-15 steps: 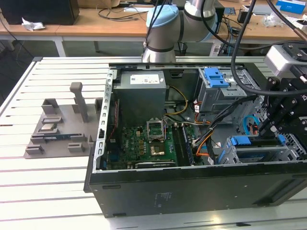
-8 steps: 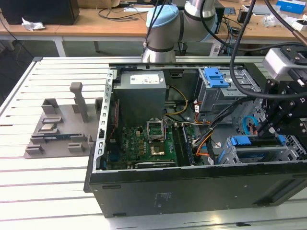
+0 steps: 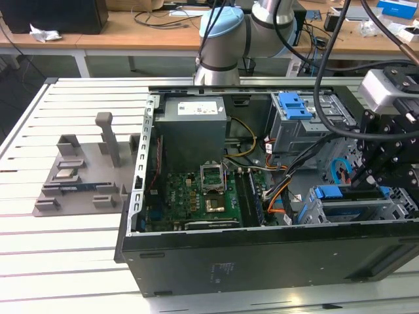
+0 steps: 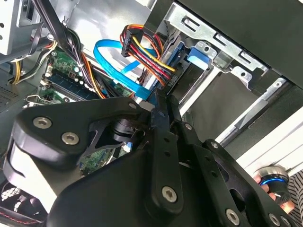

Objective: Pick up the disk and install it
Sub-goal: 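Insert the second disk wire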

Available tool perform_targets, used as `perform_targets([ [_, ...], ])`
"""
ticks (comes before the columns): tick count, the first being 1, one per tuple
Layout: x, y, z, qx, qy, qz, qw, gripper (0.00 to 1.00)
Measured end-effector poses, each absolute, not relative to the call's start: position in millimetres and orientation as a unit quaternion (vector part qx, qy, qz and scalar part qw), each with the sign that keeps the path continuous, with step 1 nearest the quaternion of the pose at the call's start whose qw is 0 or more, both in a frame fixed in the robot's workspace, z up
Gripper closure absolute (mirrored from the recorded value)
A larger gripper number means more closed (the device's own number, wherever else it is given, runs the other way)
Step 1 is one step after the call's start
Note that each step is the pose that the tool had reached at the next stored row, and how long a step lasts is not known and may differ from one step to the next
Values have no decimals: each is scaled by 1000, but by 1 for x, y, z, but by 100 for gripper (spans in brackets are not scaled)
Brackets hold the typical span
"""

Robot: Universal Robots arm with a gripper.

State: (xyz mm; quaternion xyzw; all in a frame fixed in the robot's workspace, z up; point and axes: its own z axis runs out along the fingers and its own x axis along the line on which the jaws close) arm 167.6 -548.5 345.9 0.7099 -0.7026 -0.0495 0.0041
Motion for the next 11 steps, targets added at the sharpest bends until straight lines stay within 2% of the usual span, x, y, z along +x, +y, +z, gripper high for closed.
perform_targets([
  [11,164,-549,345,710,-703,-50,4,84],
])
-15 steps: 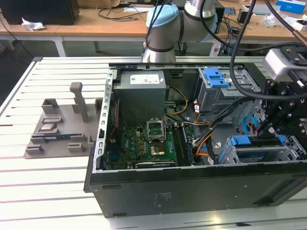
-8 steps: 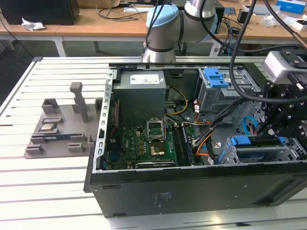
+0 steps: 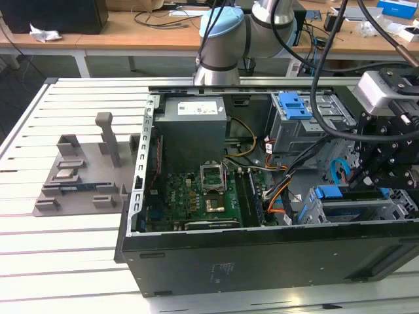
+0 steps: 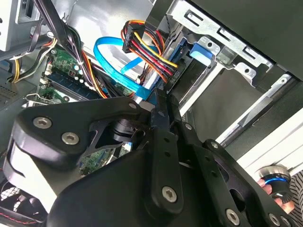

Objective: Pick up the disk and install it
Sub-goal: 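Insert the second disk wire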

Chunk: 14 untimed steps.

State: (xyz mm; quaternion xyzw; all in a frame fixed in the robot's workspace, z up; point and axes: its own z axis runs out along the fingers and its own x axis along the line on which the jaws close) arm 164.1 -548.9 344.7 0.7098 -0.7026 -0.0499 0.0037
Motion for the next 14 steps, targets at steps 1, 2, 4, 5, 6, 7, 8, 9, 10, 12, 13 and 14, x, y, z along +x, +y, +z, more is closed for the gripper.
perform_targets([
  [1,165,-549,347,710,-703,-50,4,84],
  [2,165,-549,348,710,-703,-50,4,84],
  [4,168,-548,348,710,-703,-51,3,84],
  [5,168,-548,348,710,-702,-51,2,84],
  [6,168,-548,348,710,-702,-52,2,84],
  [7,169,-548,347,710,-702,-52,2,84],
  [8,169,-548,347,710,-702,-53,2,84],
  [9,169,-548,346,710,-702,-53,2,84],
  [10,169,-548,346,710,-702,-54,2,84],
  [12,169,-548,344,710,-702,-54,2,84],
  [13,169,-548,344,710,-702,-55,2,84],
  [14,169,-549,343,710,-702,-55,2,84],
])
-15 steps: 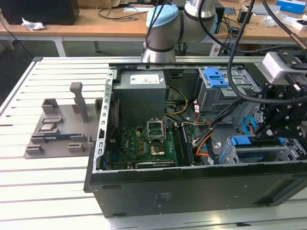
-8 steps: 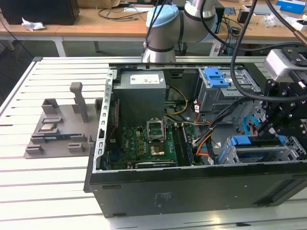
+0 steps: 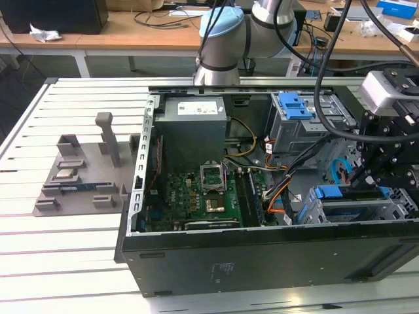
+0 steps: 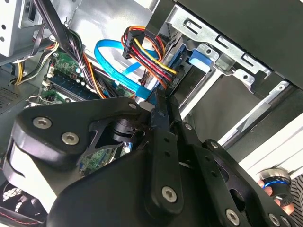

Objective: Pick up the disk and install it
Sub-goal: 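Insert the second disk wire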

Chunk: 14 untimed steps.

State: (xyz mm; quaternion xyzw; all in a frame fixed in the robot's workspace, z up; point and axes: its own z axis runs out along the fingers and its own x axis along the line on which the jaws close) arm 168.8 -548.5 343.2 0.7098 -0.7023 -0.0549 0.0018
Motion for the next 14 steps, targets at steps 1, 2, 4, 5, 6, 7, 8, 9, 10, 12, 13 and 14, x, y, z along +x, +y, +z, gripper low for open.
perform_targets([
  [1,169,-549,342,710,-702,-55,2,84],
  [2,169,-549,342,710,-702,-55,2,84],
  [4,169,-549,341,710,-702,-55,2,84],
  [5,169,-549,341,710,-702,-55,2,84],
  [6,169,-549,341,710,-702,-55,2,84],
  [7,169,-549,340,710,-702,-55,2,84],
  [8,169,-549,340,710,-702,-56,2,84],
  [9,169,-549,340,710,-702,-56,2,83],
  [10,169,-549,340,710,-702,-55,2,83],
  [12,169,-549,340,710,-702,-55,2,76],
  [13,169,-549,340,710,-702,-55,2,76],
  [14,169,-549,342,710,-702,-55,2,76],
])
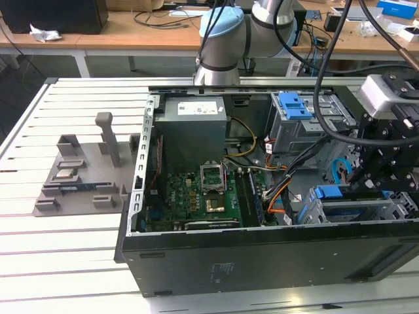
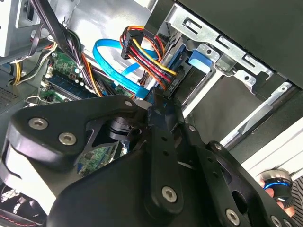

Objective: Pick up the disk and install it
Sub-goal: 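Insert the second disk wire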

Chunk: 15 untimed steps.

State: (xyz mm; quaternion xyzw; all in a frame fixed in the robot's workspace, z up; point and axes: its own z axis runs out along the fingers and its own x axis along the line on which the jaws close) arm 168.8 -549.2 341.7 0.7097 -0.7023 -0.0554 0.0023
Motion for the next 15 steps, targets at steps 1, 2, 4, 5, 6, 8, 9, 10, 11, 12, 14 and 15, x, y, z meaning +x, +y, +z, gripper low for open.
perform_targets([
  [1,169,-549,344,710,-702,-55,2,76],
  [2,169,-549,347,710,-702,-55,2,76],
  [4,169,-548,352,710,-702,-55,2,76],
  [5,169,-547,355,710,-702,-55,2,76],
  [6,169,-546,358,710,-702,-55,2,76],
  [8,169,-543,363,710,-702,-55,2,76],
  [9,169,-542,367,710,-702,-55,2,78],
  [10,169,-542,369,710,-702,-55,3,84],
  [11,169,-541,371,710,-702,-55,3,89],
  [12,169,-541,373,710,-702,-55,3,89],
  [14,169,-539,381,710,-702,-55,3,89],
  [15,169,-539,383,710,-702,-55,2,89],
])
